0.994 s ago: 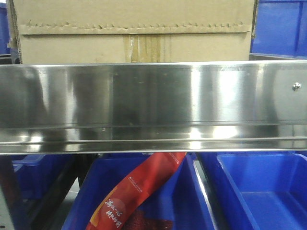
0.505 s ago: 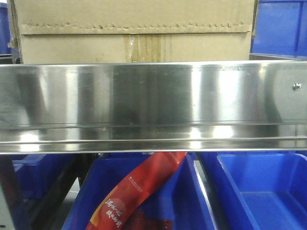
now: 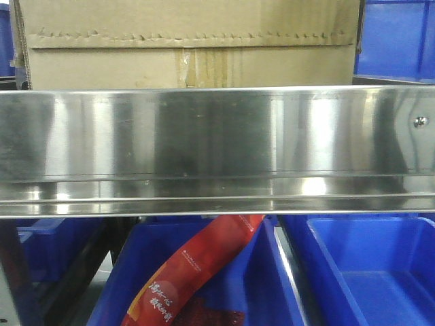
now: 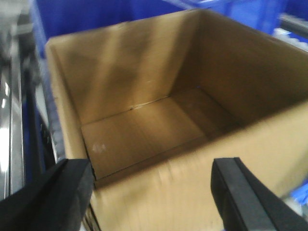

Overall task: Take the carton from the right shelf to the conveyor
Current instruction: 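Close both grippers on opposite side walls of the box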

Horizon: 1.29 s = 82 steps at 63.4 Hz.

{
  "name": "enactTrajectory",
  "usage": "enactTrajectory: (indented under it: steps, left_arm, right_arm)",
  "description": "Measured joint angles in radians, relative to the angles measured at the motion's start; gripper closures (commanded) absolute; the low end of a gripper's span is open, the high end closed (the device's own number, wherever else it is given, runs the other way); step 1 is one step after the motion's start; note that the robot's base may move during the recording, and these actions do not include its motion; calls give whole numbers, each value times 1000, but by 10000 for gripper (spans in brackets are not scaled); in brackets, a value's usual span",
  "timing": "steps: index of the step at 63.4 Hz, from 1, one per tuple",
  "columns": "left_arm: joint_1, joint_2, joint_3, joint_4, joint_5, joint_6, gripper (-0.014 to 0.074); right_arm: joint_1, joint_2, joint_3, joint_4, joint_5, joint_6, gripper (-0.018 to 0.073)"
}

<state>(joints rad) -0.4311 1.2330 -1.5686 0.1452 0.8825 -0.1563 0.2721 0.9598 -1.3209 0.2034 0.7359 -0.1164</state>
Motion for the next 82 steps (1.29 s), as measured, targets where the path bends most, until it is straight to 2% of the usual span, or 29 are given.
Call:
enactTrajectory:
  steps: [15, 23, 30, 46, 64, 68, 73, 78, 82]
  left_arm:
    - [82, 208, -311, 17, 175, -57, 172]
    - [114, 291, -397, 20, 202, -79, 172]
    - [121, 353, -428, 24, 209, -83, 172]
    - [125, 472, -435, 37, 209, -83, 172]
    - [165, 536, -435, 40, 209, -83, 172]
    - [167, 543, -435, 43, 209, -83, 181]
    - [167, 551, -435, 43, 209, -83, 239]
    - [167, 553, -435, 41, 207, -83, 358]
    - [167, 553, -435, 41, 207, -83, 510]
  right_arm:
    - [2, 341, -459, 3, 296, 57, 10]
    - [2, 505, -676, 3, 440, 84, 10]
    - [2, 620, -795, 3, 479, 89, 10]
    - [2, 790, -850, 0, 496, 89, 10]
    - [2, 915, -850, -3, 496, 89, 21]
    - [2, 927, -850, -3, 496, 89, 74]
    - [2, 936, -850, -3, 496, 89, 220]
    - [2, 939, -850, -3, 496, 89, 422]
    - [2, 939, -850, -3, 496, 91, 561]
